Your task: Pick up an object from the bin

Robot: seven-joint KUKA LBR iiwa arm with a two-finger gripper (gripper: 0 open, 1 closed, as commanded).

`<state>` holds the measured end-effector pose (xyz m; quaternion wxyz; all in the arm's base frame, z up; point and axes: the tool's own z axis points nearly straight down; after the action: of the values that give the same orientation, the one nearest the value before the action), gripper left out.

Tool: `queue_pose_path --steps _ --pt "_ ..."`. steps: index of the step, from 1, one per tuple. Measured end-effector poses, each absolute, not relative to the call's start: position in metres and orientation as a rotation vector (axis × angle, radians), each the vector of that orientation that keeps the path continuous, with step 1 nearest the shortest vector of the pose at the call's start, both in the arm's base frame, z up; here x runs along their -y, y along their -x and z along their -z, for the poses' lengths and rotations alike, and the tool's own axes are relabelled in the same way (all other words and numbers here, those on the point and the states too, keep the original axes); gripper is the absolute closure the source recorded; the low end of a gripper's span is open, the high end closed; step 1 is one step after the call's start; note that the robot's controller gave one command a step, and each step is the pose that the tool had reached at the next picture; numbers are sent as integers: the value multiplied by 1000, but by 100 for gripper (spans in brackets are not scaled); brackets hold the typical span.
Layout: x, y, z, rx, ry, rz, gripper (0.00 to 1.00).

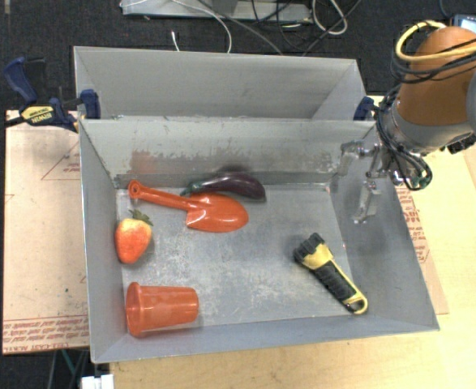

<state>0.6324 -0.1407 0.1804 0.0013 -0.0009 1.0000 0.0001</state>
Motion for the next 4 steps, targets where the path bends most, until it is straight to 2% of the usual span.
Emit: queue_pose_path --steps 1,2,3,4 --pt "141 -632 -180 -3139 3 0 0" --pt "120 -630 -154 -3112 -407 -4 0" --pt "91 -640 -158 -3123 257 0 0" --pt "72 -635 -145 -3134 -39 -3 0"
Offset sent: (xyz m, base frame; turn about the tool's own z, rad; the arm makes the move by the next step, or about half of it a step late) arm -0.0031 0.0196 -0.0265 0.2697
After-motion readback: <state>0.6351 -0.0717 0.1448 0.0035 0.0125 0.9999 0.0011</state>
